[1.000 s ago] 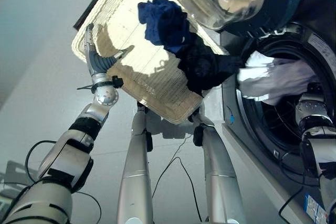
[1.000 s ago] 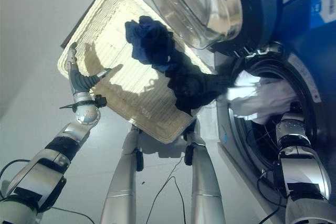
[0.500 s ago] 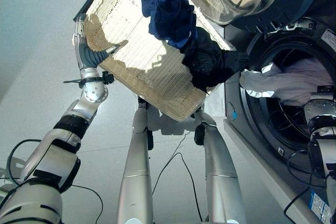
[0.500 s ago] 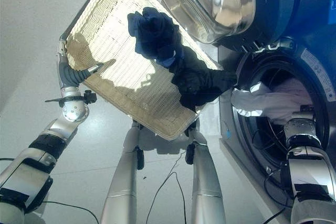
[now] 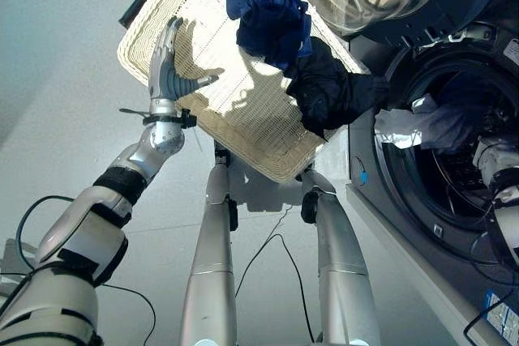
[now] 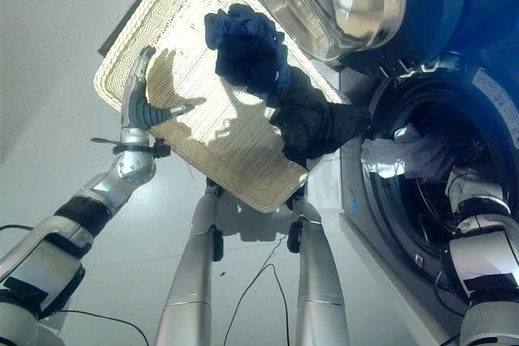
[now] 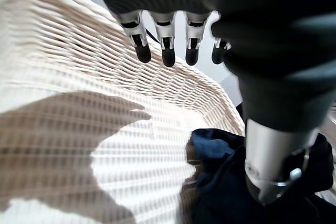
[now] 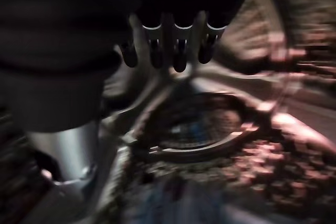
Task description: Put the clothes into the washing machine.
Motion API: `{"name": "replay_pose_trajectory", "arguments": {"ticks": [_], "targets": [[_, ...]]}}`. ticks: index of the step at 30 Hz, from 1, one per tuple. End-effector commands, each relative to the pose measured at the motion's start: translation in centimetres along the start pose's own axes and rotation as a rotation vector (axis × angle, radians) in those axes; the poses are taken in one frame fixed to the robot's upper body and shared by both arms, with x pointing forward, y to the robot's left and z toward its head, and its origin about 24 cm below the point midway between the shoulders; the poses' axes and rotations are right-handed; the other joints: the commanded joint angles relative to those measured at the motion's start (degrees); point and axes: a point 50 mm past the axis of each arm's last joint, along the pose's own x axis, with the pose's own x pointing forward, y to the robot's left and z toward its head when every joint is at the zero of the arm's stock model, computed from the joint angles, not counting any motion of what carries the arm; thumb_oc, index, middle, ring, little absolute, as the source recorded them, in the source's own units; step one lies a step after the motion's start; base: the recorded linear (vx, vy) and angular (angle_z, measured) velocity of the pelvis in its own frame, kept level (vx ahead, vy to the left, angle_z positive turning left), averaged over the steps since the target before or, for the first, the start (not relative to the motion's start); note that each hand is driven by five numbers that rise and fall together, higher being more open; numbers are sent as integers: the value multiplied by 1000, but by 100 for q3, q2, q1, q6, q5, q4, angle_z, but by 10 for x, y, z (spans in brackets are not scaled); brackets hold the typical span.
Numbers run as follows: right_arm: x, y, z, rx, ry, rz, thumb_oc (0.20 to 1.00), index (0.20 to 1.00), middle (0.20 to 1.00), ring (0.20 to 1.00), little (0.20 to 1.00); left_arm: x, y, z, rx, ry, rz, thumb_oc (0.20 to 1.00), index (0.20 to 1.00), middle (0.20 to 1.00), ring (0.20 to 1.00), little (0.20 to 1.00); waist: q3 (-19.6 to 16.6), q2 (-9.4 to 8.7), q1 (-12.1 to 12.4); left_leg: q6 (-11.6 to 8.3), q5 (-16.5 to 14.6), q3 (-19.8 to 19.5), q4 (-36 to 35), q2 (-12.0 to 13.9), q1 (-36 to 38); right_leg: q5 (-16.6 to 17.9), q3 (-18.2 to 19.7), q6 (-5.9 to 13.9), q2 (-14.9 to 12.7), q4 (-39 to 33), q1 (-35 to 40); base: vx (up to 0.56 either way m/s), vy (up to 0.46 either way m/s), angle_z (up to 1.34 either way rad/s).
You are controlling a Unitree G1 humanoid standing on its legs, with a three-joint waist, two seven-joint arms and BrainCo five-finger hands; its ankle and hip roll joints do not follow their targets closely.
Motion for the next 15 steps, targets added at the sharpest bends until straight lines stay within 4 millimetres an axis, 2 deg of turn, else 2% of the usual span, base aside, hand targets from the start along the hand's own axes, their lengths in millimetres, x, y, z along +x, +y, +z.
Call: {"name": "replay_pose_trajectory", "arguments": {"ticks": [1,3,4,7,10,13,15], "targets": [[13,-21,1,-90,-116,-56,1000,1000,1000,1000,1000,5,-1,6,-48,-10,60,1000,1000,1000,1000,1000,-114,88,-110,31,-992,356,913,-244,33,1170,-196,607,330,-1383,433,0,0,0],[11,-18,0,-92,-124,-48,1000,1000,1000,1000,1000,5,-1,6,-48,-10,63,1000,1000,1000,1000,1000,-114,90,-117,31,-992,363,904,-240,27,1167,-191,609,330,-1385,423,-7,15,2],[2,-5,-7,-95,-157,14,1000,1000,1000,1000,1000,4,-3,7,-49,-12,72,1000,1000,1000,1000,1000,-114,98,-148,30,-984,400,880,-235,1,1170,-164,617,336,-1388,376,-16,32,3],[-17,16,-16,-135,-216,122,1000,1000,1000,1000,1000,3,-3,8,-49,-6,90,1000,1000,1000,1000,1000,-114,78,-219,15,-986,444,852,-227,-8,1167,-129,611,353,-1399,327,-18,42,3],[-24,23,-20,-151,-230,158,1000,1000,1000,1000,1000,2,-3,8,-52,-6,96,1000,1000,1000,1000,1000,-114,74,-235,10,-974,471,830,-221,-8,1163,-117,607,359,-1406,314,-10,27,0],[-38,38,-28,-235,-273,263,1000,1000,1000,1000,1000,1,-5,9,-56,-10,102,1000,1000,1000,1000,1000,-114,81,-253,-11,-950,515,813,-204,1,1156,-102,601,364,-1398,303,-12,18,-8],[-38,38,-28,-235,-273,263,1000,1000,1000,1000,1000,1,-5,9,-56,-10,102,1000,1000,1000,1000,1000,-114,81,-253,-11,-950,515,813,-204,1,1156,-102,601,364,-1398,303,-8,7,-5]]}}
